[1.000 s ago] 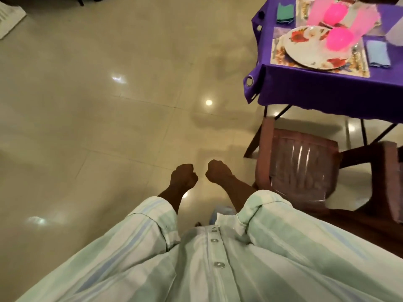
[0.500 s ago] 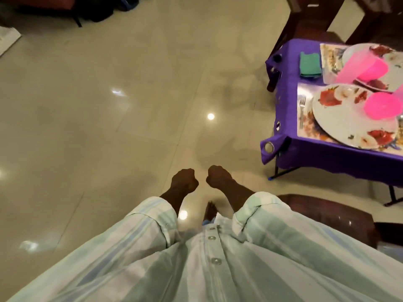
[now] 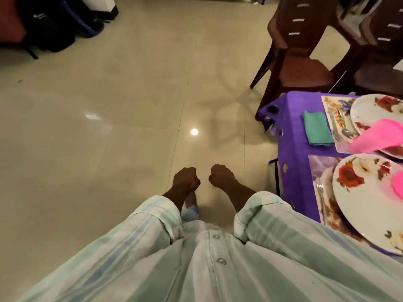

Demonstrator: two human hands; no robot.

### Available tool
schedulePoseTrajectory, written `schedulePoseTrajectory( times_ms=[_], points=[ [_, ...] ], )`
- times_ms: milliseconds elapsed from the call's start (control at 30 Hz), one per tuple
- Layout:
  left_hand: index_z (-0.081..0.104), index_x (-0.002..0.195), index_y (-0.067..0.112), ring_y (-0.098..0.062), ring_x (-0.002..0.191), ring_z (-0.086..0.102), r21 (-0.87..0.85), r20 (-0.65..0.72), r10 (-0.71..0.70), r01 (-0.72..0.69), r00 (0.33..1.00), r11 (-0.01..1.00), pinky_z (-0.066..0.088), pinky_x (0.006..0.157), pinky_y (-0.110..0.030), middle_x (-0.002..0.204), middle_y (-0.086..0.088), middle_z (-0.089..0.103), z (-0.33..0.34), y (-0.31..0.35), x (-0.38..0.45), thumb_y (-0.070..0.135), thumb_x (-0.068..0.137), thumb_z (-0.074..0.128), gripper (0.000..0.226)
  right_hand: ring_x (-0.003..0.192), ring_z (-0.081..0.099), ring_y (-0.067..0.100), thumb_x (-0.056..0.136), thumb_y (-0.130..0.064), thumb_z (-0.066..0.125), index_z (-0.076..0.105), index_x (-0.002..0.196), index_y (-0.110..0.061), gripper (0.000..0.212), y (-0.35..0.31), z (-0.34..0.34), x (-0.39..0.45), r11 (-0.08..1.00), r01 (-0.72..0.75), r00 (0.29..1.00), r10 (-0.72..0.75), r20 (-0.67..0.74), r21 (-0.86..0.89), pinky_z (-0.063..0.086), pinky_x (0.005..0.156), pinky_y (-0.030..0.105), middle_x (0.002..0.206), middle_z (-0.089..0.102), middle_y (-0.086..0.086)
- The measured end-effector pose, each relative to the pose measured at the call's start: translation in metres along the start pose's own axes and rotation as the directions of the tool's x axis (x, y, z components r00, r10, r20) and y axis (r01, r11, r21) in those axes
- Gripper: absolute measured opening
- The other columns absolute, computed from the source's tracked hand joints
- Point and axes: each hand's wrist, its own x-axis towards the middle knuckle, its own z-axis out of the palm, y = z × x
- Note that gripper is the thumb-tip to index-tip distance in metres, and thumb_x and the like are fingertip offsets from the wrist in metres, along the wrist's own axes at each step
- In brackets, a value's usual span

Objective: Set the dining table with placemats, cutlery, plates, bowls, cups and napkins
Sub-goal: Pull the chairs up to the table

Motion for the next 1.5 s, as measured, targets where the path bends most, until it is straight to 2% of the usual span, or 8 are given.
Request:
schedulePoseTrajectory(
  times_ms=[233,500,733,867,1100,1267,1367,1500],
  points=[
    [0.055,0.107,0.010,-0.030,0.101,0.058,0.059,0.019,0.094,-0.095,0.995,0.994,0.040,0.073,-0.031,0.114,-0.010,0.061,-0.127,0.013,0.169,0.019,0.087,0.048,0.022,0.104,0.060,0.032,0.090,-0.012,0.049,0.056,0.110,-0.006,0.022,-0.057,-0.109,0.146,0.989,-0.064,0.994,0.075,-0.077,0.130,0.041,0.076,0.029,0.117,0.061,0.012],
    [0.054,0.122,0.010,-0.029,0.112,0.056,0.106,-0.023,0.212,-0.208,0.977,0.972,0.045,0.090,-0.036,0.123,-0.010,0.059,-0.217,0.053,0.363,0.018,0.090,0.047,0.033,0.102,0.061,0.031,0.087,-0.009,0.049,0.053,0.112,-0.009,0.025,-0.074,-0.217,0.318,0.962,-0.097,0.964,0.155,-0.218,0.255,0.047,0.081,0.034,0.114,0.062,0.012],
    [0.054,0.121,0.010,-0.029,0.109,0.058,0.089,-0.145,0.312,-0.302,0.939,0.949,0.047,0.089,-0.037,0.115,-0.008,0.059,-0.328,0.143,0.552,0.015,0.090,0.047,0.032,0.102,0.060,0.031,0.089,-0.008,0.046,0.051,0.115,-0.007,0.027,-0.056,-0.371,0.479,0.978,-0.053,0.942,0.117,-0.314,0.204,0.041,0.074,0.031,0.111,0.060,0.012],
    [0.049,0.132,0.012,-0.028,0.114,0.056,0.061,-0.194,0.373,-0.369,0.907,0.928,0.043,0.091,-0.036,0.122,-0.008,0.057,-0.391,0.202,0.645,0.017,0.093,0.045,0.040,0.104,0.060,0.030,0.088,-0.009,0.047,0.054,0.113,-0.008,0.026,-0.043,-0.455,0.557,0.980,-0.071,0.909,0.140,-0.392,0.186,0.048,0.084,0.037,0.109,0.063,0.011],
    [0.046,0.136,0.014,-0.026,0.120,0.053,0.101,-0.096,0.488,-0.479,0.868,0.872,0.041,0.096,-0.035,0.131,-0.007,0.054,-0.443,0.279,0.803,0.019,0.095,0.044,0.042,0.094,0.061,0.031,0.085,-0.007,0.047,0.059,0.097,-0.008,0.017,-0.013,-0.550,0.701,0.966,-0.187,0.852,0.250,-0.460,0.178,0.048,0.078,0.036,0.100,0.064,0.012],
    [0.046,0.137,0.012,-0.026,0.118,0.053,0.141,-0.064,0.622,-0.610,0.780,0.780,0.041,0.094,-0.034,0.131,-0.007,0.054,-0.497,0.334,0.937,0.016,0.096,0.043,0.041,0.098,0.056,0.033,0.083,-0.008,0.051,0.059,0.103,-0.005,0.022,0.007,-0.626,0.814,0.910,-0.304,0.690,0.415,-0.594,0.283,0.043,0.082,0.040,0.103,0.060,0.014],
    [0.047,0.134,0.014,-0.028,0.113,0.056,0.171,-0.051,0.698,-0.682,0.714,0.711,0.044,0.090,-0.036,0.127,-0.008,0.055,-0.546,0.383,1.013,0.017,0.097,0.041,0.038,0.098,0.052,0.031,0.081,-0.015,0.043,0.061,0.101,-0.006,0.029,0.025,-0.681,0.875,0.814,-0.413,0.520,0.579,-0.628,0.409,0.040,0.084,0.040,0.102,0.057,0.011],
    [0.055,0.124,0.012,-0.029,0.108,0.057,0.094,-0.173,0.770,-0.768,0.614,0.634,0.047,0.088,-0.038,0.120,-0.009,0.058,-0.596,0.464,1.082,0.021,0.100,0.040,0.030,0.094,0.051,0.030,0.078,-0.020,0.027,0.058,0.096,-0.008,0.038,0.064,-0.747,0.930,0.623,-0.487,0.267,0.773,-0.575,0.612,0.039,0.082,0.039,0.098,0.055,0.011]
  ],
)
